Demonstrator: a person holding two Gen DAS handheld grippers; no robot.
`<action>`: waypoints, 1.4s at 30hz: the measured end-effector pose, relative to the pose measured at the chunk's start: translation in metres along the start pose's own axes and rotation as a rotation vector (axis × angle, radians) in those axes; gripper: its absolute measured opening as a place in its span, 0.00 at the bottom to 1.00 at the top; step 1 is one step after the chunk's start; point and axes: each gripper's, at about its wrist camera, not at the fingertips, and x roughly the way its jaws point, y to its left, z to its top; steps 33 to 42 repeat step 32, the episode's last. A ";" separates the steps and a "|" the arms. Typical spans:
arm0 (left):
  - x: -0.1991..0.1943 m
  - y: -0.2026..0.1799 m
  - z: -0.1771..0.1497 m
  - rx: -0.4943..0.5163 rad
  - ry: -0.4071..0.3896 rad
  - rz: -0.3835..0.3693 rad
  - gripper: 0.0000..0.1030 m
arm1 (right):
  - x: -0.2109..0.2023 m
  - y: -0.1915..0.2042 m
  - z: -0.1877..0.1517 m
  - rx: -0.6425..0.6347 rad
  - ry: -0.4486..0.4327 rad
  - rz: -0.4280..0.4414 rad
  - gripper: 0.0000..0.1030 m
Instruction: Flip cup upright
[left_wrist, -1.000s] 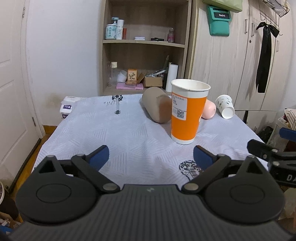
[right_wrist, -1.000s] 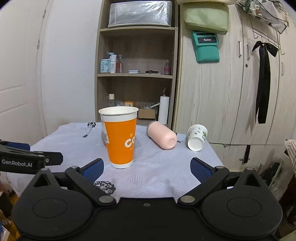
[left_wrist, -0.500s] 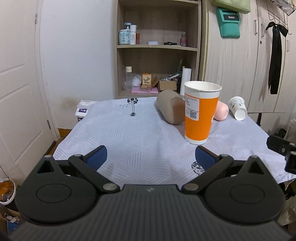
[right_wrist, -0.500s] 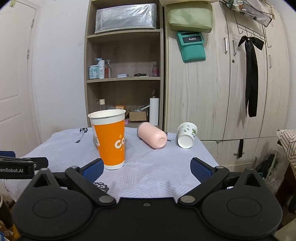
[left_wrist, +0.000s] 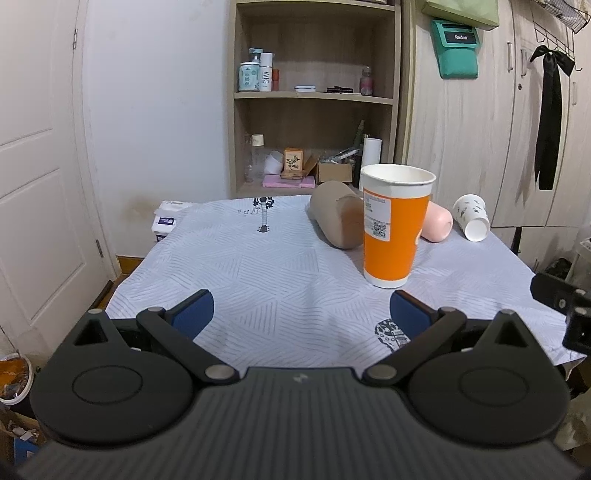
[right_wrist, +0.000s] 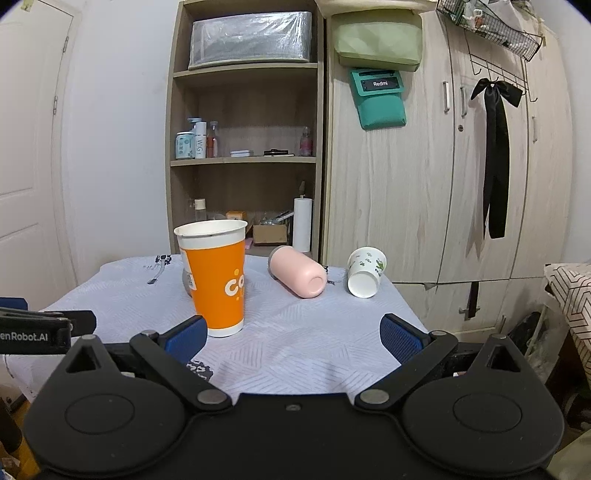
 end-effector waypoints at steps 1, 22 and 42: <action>0.000 0.000 0.000 0.000 0.002 0.000 1.00 | 0.000 0.000 0.000 0.000 0.001 0.000 0.99; -0.006 0.000 -0.001 0.001 -0.029 0.065 1.00 | 0.001 0.003 -0.001 -0.009 0.024 -0.014 0.99; -0.007 0.000 0.001 0.018 -0.025 0.060 1.00 | 0.001 0.001 -0.001 -0.012 0.028 -0.015 0.99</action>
